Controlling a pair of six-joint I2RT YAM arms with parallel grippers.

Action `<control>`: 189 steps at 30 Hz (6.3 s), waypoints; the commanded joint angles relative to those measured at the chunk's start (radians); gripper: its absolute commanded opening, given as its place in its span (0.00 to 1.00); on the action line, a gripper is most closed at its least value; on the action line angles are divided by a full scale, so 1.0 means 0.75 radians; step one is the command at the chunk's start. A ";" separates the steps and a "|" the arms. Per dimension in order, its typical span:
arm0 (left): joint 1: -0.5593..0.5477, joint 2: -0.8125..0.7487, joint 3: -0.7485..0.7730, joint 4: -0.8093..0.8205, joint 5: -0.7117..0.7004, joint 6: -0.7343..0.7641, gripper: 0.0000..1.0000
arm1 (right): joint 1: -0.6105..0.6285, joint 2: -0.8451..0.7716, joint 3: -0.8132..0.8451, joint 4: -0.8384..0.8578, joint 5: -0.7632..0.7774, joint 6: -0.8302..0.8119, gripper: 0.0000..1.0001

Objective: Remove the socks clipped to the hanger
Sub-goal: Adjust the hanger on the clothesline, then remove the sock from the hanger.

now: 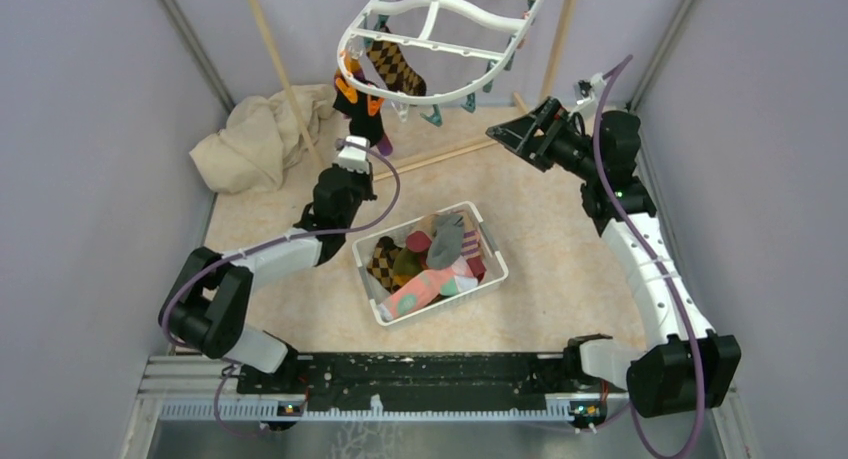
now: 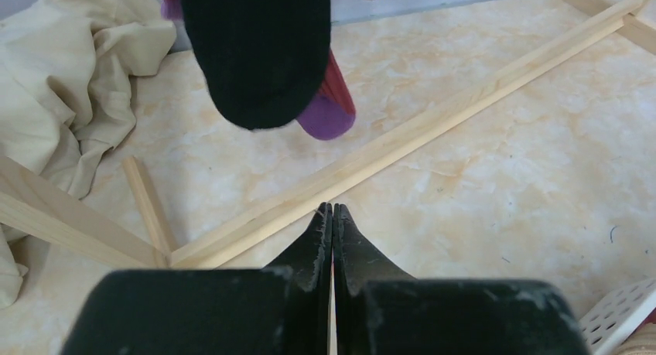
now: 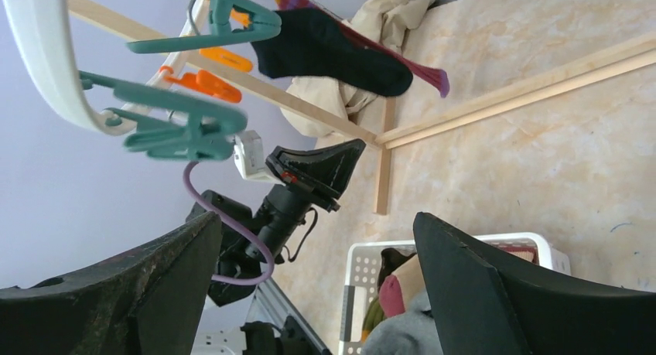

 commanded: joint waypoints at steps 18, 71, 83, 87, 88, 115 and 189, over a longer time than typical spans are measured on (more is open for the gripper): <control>0.148 -0.224 -0.266 0.308 0.151 -0.115 0.77 | 0.005 -0.140 -0.013 -0.063 -0.046 -0.135 0.94; -0.042 -0.520 -0.065 -0.220 0.147 -0.156 0.92 | 0.271 0.075 0.557 0.145 0.481 0.005 0.71; -0.057 -0.613 -0.062 -0.301 0.144 -0.131 0.92 | 0.271 0.259 0.657 0.093 0.383 0.247 0.69; -0.058 -0.612 -0.061 -0.298 0.147 -0.131 0.92 | 0.270 0.301 0.706 0.082 0.385 0.236 0.69; -0.059 -0.609 -0.060 -0.297 0.150 -0.133 0.92 | 0.270 0.316 0.722 0.082 0.388 0.228 0.68; -0.079 -0.713 -0.077 -0.406 0.139 -0.136 0.91 | -0.104 0.683 1.009 0.173 0.348 0.256 0.47; -0.371 -0.018 0.362 -0.103 -0.063 0.185 0.11 | -0.222 -0.141 0.321 0.162 -0.153 -0.009 0.74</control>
